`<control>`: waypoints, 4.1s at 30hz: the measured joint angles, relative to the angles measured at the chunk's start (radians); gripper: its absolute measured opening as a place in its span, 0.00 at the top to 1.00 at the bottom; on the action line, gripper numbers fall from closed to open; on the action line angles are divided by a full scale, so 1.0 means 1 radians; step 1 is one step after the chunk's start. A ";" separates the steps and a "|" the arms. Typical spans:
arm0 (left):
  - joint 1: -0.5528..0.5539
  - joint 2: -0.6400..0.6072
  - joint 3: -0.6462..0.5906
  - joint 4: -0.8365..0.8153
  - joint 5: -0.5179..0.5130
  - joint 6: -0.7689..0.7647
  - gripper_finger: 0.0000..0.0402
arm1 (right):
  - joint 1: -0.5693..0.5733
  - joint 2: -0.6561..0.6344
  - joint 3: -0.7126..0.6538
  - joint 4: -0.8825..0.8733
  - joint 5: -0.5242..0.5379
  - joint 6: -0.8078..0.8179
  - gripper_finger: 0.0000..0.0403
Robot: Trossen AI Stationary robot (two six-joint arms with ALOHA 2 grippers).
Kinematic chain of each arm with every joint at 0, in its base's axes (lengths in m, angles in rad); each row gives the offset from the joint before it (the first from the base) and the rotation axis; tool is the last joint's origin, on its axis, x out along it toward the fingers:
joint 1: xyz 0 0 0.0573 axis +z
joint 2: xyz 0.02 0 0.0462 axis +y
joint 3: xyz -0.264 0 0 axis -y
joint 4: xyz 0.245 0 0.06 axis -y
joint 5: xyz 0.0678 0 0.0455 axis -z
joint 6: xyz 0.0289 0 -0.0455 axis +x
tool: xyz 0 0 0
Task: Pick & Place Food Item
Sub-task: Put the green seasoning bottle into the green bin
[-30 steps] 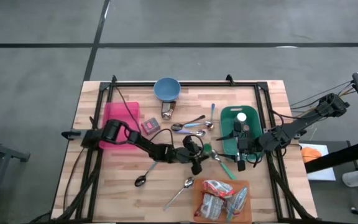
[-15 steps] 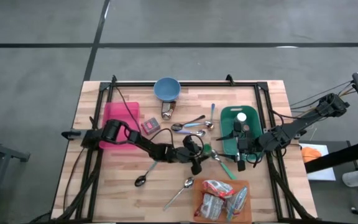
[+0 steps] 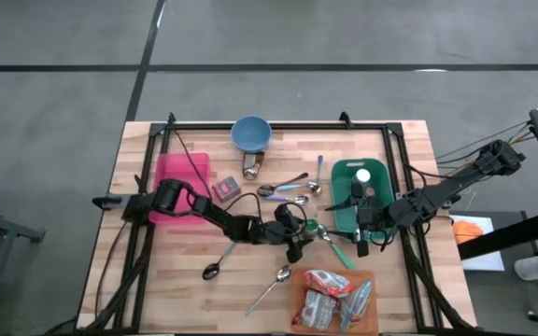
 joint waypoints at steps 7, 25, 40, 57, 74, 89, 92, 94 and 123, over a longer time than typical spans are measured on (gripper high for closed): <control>0.000 -0.037 -0.022 -0.014 0.000 0.001 0.16 | 0.000 0.000 0.000 0.000 0.000 0.000 0.31; -0.033 -0.743 -0.552 -0.045 0.000 0.103 0.16 | 0.000 0.000 0.000 0.000 0.000 0.000 0.31; -0.045 -1.366 -0.972 -0.049 0.124 0.236 0.16 | 0.000 0.000 0.000 0.001 0.000 0.000 0.31; -0.045 -1.684 -1.033 -0.274 0.142 0.158 0.16 | 0.000 0.000 0.000 0.001 0.000 0.000 0.31; -0.044 -1.684 -1.033 -0.288 0.142 0.156 0.16 | 0.000 0.000 0.000 0.000 0.000 0.000 0.31; -0.044 -1.683 -1.033 -0.479 0.142 0.156 0.16 | 0.000 0.000 0.000 0.000 0.001 0.000 0.31; -0.044 -1.683 -1.033 -0.559 0.142 0.156 0.16 | 0.000 0.000 0.000 0.000 0.000 0.000 0.31; -0.044 -1.683 -1.033 -0.596 0.142 0.156 0.16 | 0.000 0.000 0.000 0.000 0.001 0.000 0.31; -0.044 -1.684 -1.033 -0.600 0.142 0.132 0.16 | 0.000 0.000 0.000 0.000 0.001 0.000 0.31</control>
